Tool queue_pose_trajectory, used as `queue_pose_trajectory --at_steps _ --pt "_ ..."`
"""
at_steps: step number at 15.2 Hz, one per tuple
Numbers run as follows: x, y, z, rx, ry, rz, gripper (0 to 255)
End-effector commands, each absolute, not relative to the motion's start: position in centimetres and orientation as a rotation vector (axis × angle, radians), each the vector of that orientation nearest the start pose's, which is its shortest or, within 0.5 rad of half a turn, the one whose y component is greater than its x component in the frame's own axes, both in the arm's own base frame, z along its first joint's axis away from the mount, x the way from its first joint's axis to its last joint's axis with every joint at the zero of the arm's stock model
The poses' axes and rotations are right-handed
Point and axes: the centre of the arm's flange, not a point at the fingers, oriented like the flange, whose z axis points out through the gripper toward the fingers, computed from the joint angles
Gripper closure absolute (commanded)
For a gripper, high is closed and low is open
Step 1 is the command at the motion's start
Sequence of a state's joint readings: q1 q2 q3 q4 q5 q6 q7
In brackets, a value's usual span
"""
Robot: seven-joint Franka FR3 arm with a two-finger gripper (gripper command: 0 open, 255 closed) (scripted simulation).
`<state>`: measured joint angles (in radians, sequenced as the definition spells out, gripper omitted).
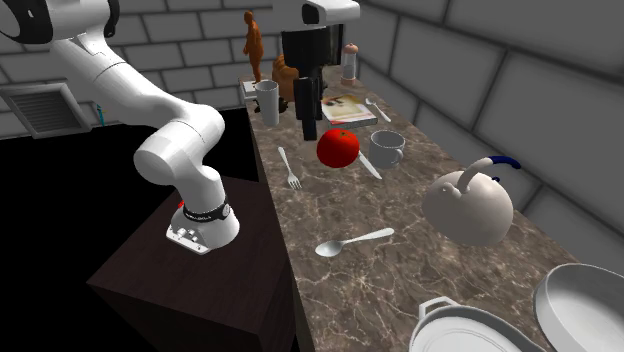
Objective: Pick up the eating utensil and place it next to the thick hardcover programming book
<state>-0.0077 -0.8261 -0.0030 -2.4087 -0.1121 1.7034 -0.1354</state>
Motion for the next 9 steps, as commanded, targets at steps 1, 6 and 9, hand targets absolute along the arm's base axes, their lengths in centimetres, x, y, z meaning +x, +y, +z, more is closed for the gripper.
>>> queue_pose_trajectory --at_steps 1,6,9 --pt "30.9 -1.4 59.1 -3.247 -0.217 -0.183 0" --pt "33.4 -4.2 53.4 -3.16 -0.326 -0.215 0" --pt "35.1 -5.6 49.9 -3.106 -0.388 -0.233 0"
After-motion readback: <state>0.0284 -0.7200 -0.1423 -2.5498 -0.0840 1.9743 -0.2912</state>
